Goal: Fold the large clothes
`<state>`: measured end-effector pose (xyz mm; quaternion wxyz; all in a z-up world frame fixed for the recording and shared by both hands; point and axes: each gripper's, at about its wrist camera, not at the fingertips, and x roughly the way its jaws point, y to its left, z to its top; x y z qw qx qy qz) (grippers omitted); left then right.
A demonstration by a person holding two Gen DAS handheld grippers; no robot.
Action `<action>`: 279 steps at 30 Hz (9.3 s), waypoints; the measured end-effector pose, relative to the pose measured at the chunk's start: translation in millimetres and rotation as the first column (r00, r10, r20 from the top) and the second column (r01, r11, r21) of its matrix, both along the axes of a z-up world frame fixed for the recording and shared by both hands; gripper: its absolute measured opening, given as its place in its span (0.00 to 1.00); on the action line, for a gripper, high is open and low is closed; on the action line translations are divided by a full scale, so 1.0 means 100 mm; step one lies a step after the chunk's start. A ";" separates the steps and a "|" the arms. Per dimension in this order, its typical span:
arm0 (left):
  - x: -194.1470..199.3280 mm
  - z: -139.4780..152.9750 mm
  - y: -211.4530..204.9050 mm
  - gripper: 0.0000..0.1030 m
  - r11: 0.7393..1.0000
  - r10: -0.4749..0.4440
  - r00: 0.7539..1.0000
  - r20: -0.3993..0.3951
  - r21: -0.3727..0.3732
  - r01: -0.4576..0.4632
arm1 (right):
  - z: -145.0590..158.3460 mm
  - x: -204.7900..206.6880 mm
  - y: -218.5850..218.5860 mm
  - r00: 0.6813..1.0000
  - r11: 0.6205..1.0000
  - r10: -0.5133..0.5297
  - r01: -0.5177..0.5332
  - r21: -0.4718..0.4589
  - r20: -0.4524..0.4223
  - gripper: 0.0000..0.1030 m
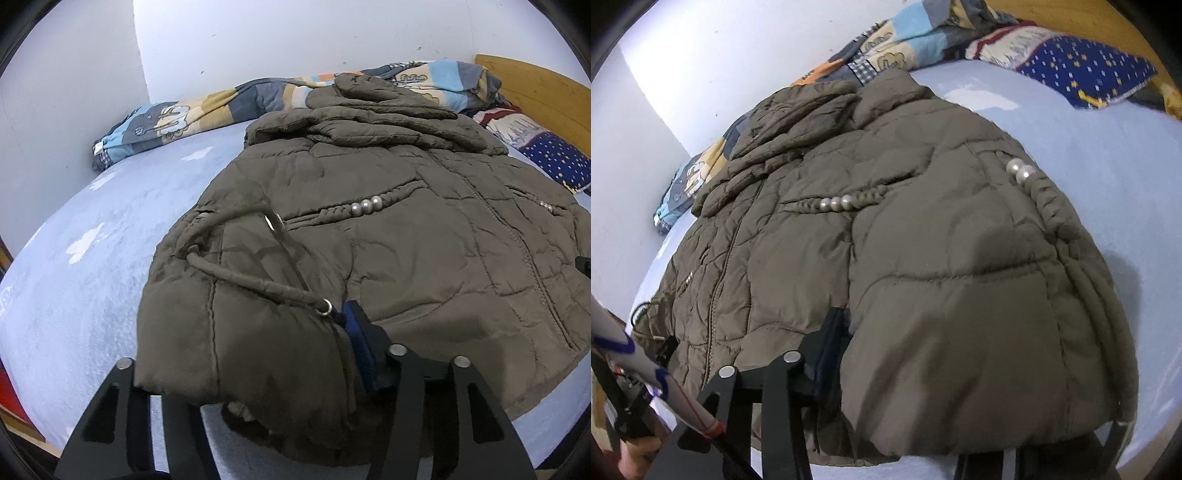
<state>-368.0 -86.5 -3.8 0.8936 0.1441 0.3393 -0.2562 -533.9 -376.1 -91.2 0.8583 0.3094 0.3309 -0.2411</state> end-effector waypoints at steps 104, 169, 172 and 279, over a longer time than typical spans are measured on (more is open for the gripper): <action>1.42 2.86 -0.45 0.67 0.931 0.079 0.969 0.235 -0.364 0.013 | 2.35 1.25 -1.13 0.940 0.992 0.060 -0.019 -0.125 0.335 0.19; 2.88 0.87 -2.29 0.68 0.998 -0.032 0.997 0.068 -0.058 0.036 | 2.00 2.50 -2.57 0.976 0.993 0.072 -0.051 -0.105 0.207 0.65; 2.90 0.83 -2.33 0.68 0.998 -0.031 0.998 0.062 -0.043 0.033 | 1.88 2.67 -2.47 0.986 0.978 0.146 -0.131 -0.164 0.081 0.65; 2.15 0.49 -1.27 0.82 0.997 0.079 0.995 -0.065 0.005 -0.078 | 0.73 2.62 -1.13 0.957 0.951 0.220 -0.254 -0.178 -0.190 0.73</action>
